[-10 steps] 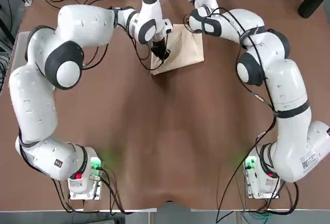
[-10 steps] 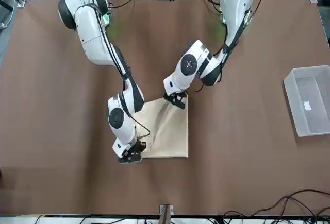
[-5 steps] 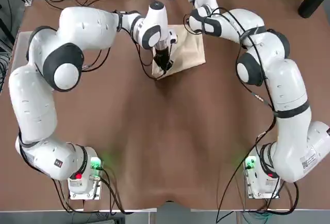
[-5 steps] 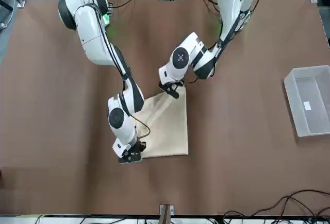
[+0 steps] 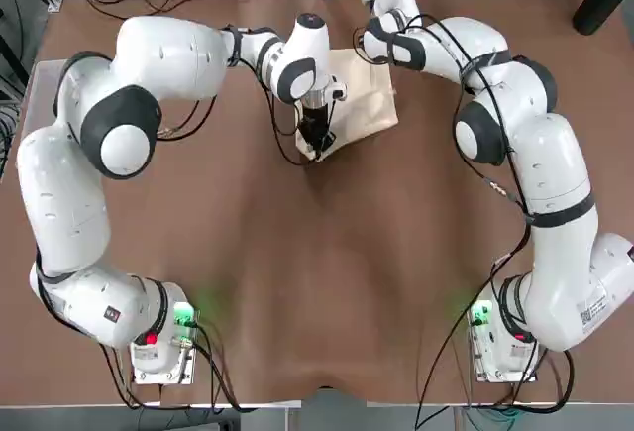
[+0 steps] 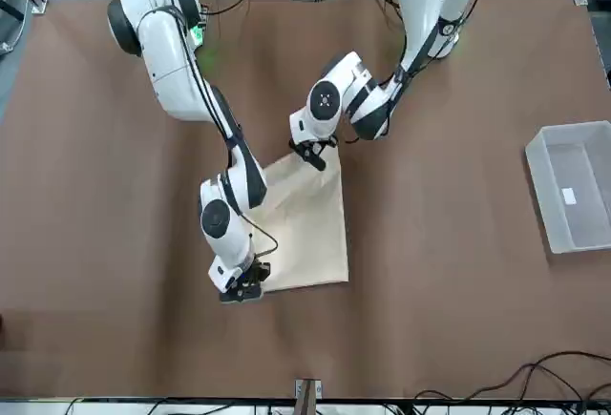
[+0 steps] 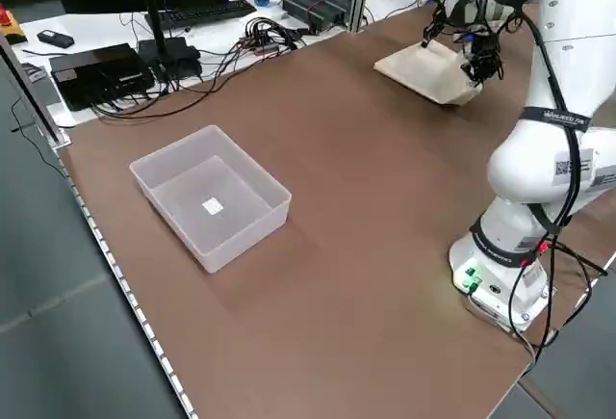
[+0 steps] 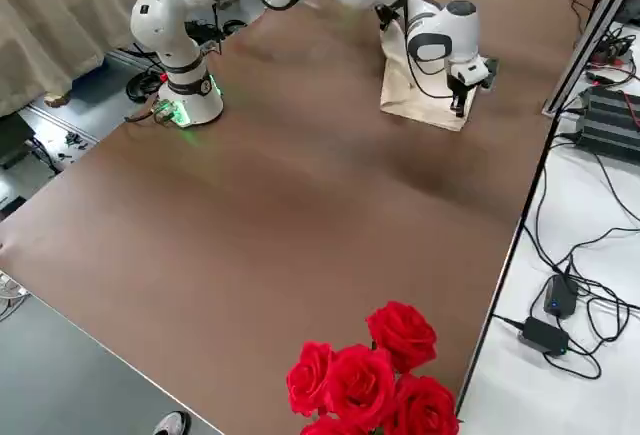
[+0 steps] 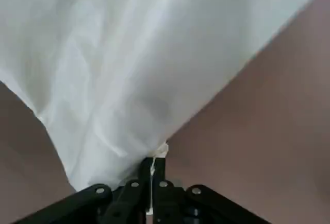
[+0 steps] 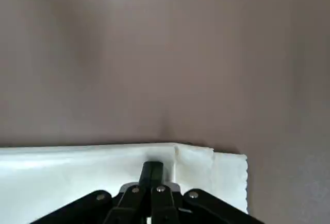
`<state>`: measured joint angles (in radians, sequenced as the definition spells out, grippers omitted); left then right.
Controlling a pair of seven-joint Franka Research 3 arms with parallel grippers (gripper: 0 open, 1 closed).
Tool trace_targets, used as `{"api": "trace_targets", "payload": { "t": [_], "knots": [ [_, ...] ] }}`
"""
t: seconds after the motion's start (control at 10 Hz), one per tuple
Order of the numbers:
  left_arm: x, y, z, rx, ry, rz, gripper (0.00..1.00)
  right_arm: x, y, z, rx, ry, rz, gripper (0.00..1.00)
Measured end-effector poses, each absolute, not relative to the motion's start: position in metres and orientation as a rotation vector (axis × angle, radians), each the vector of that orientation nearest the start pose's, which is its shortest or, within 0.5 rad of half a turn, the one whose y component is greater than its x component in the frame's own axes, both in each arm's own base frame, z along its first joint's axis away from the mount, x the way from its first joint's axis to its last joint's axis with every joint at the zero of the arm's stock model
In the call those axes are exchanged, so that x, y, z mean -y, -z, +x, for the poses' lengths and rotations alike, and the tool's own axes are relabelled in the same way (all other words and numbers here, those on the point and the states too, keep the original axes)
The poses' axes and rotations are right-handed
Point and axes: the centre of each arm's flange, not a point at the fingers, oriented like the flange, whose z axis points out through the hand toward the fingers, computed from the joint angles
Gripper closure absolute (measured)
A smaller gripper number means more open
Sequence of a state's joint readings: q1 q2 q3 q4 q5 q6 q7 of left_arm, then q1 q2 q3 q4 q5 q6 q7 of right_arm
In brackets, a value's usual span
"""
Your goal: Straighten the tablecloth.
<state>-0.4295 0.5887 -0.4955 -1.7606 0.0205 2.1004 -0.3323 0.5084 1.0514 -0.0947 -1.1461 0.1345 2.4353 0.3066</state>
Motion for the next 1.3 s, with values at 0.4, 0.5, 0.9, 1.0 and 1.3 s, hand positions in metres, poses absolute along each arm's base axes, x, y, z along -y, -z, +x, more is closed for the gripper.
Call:
{"api": "trace_targets", "payload": {
  "t": [0.4,0.5,0.9,1.0,1.3],
  "knots": [
    [0.503,-0.252,0.387,-0.927,-0.538,-3.045,0.96,-0.339,-0.179,0.709,0.11,0.332,-3.014,0.99],
    [0.502,-0.251,0.387,-0.925,-0.544,-3.044,0.94,-0.339,-0.179,0.709,0.11,0.332,-3.014,0.99],
    [0.501,-0.26,0.401,-0.887,-0.529,-3.075,0.47,-0.338,-0.178,0.709,0.111,0.336,-3.014,0.94],
    [0.501,-0.271,0.413,-0.846,-0.504,-3.1,0.32,-0.338,-0.178,0.709,0.111,0.337,-3.014,0.88],
    [0.456,-0.319,0.476,-0.655,-0.405,-3.178,0.0,-0.333,-0.181,0.714,0.1,0.365,-3.01,0.42]
  ]
}}
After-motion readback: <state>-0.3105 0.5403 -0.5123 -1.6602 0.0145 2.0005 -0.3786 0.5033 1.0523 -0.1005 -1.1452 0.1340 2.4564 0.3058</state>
